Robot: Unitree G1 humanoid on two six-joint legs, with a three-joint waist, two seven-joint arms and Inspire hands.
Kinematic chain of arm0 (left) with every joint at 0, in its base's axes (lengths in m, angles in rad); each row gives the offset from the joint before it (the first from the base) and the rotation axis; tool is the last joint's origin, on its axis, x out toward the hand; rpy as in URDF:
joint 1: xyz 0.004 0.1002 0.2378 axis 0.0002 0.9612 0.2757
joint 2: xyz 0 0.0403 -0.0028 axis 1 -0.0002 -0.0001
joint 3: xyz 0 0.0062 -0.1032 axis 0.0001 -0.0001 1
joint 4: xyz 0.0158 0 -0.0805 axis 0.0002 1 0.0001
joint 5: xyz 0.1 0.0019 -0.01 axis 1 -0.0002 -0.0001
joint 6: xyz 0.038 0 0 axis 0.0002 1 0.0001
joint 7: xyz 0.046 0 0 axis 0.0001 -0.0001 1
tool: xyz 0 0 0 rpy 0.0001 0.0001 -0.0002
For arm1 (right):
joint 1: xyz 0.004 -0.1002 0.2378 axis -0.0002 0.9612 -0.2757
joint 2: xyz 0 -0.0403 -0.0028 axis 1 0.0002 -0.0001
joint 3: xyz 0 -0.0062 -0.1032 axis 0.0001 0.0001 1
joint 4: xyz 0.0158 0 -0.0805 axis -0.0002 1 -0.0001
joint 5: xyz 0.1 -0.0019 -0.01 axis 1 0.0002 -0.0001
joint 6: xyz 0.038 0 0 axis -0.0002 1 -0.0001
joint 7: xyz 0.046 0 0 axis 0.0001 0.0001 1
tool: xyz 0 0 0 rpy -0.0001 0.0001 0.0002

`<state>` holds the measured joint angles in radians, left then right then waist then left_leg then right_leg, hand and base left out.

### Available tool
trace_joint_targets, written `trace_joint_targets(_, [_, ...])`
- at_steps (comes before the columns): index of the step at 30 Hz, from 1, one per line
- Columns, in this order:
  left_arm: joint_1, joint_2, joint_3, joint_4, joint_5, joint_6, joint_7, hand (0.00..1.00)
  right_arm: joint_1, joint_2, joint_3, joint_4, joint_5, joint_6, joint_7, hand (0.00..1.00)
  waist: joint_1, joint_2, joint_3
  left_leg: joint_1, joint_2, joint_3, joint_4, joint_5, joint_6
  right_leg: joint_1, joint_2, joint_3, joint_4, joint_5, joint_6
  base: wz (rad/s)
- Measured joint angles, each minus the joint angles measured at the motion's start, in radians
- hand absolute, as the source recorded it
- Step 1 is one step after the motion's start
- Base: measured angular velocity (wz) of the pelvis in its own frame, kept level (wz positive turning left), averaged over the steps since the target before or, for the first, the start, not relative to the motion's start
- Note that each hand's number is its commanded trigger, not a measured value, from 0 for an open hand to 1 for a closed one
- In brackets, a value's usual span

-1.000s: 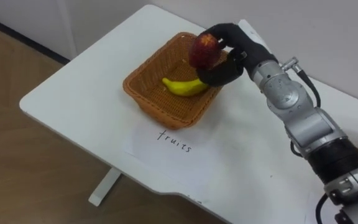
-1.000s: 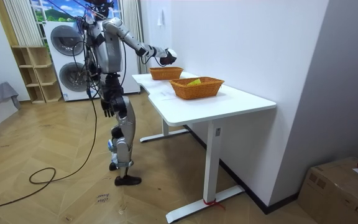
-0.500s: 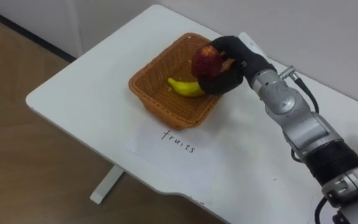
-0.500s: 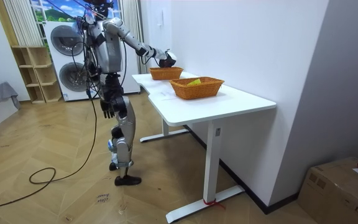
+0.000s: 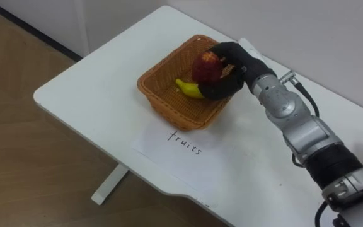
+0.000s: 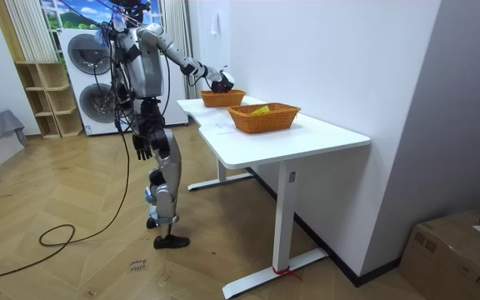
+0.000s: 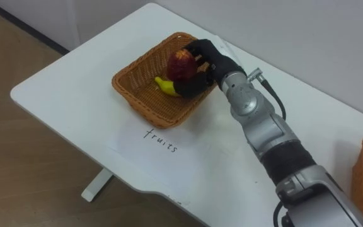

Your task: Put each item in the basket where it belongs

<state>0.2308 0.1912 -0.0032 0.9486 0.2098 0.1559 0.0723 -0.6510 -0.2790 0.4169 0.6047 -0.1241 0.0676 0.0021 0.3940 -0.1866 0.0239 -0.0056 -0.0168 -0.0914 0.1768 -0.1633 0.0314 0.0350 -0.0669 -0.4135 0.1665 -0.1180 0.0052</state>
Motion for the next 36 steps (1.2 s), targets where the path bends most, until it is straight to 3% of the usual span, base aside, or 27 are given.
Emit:
trace_joint_targets(1, [0.000, 0.000, 0.001, 0.000, 0.000, 0.000, -0.002, 0.00, 0.000, 0.001, 0.000, 0.004, 0.000, 0.000, 0.000, 0.00, 0.000, 0.000, 0.0001, -0.001, 0.000, 0.000, 0.000, 0.000, 0.000, 0.000, 0.000, 0.000, 0.000, 0.000, 0.000, 0.00])
trace_joint_targets(20, [0.002, 0.000, 0.002, 0.000, 0.001, 0.015, -0.025, 0.00, 0.000, 0.001, 0.000, 0.002, -0.008, 0.000, 0.009, 0.00, 0.025, -0.008, -0.0054, -0.003, 0.000, 0.000, 0.004, 0.000, 0.000, 0.000, -0.001, -0.003, 0.000, 0.000, 0.000, 0.00])
trace_joint_targets(36, [0.003, 0.000, 0.016, 0.000, 0.000, 0.018, -0.024, 0.00, 0.000, 0.001, 0.011, 0.008, -0.020, 0.011, 0.009, 0.00, 0.021, -0.016, -0.0004, -0.002, 0.000, 0.001, 0.002, -0.001, -0.001, 0.002, 0.000, 0.000, 0.000, 0.000, 0.000, 0.00])
